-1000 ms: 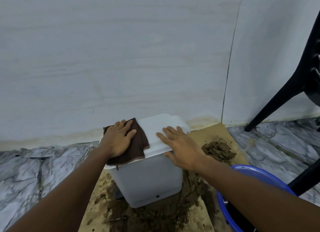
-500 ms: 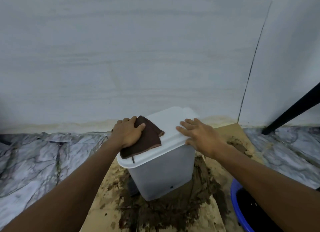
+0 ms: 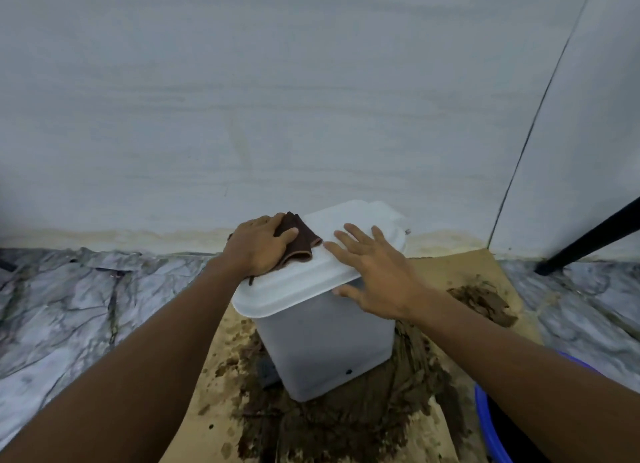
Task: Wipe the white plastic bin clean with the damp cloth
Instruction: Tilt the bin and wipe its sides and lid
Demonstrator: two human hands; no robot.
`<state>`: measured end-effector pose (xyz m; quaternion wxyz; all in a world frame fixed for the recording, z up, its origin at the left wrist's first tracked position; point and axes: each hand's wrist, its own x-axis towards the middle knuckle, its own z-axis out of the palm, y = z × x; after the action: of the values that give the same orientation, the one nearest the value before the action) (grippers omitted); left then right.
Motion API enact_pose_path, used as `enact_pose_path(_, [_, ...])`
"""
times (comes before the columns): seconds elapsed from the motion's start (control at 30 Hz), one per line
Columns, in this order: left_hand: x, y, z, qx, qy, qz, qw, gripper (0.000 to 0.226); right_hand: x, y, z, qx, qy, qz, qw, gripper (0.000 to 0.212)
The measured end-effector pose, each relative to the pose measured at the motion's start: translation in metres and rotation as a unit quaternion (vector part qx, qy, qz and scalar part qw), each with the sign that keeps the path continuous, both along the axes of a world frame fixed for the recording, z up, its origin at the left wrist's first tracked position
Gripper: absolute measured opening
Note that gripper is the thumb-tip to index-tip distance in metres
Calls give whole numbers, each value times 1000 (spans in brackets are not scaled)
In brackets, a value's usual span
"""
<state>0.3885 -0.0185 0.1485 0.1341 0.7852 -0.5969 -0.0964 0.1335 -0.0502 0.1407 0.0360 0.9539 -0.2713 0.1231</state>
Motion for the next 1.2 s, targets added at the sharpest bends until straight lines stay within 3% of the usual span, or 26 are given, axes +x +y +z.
enact_pose_path(0.2, [9,16,-4,13,60,59,996,61,-4,-5,0,-26,73,14,997,65])
enact_pose_path(0.47, [-52,22,3,18,38,92,995,69,-56,-13,10,-12,97,-4,995,62])
enact_pose_path(0.63, [-89,44,-5,3,-3,95,995,78,-85,-11,15,88,60,-23,994,64])
enact_pose_path(0.87, [-121,73,1,-11,-42,55,998,80,-89,40,18,133,61,-40,989,98])
enact_pose_path(1.07, [-117,84,-7,-43,-47,-56,996,77,-73,68,20,180,57,-74,979,122])
enact_pose_path(1.2, [-98,76,-5,-30,-8,-33,999,76,-52,74,12,214,13,-98,972,130])
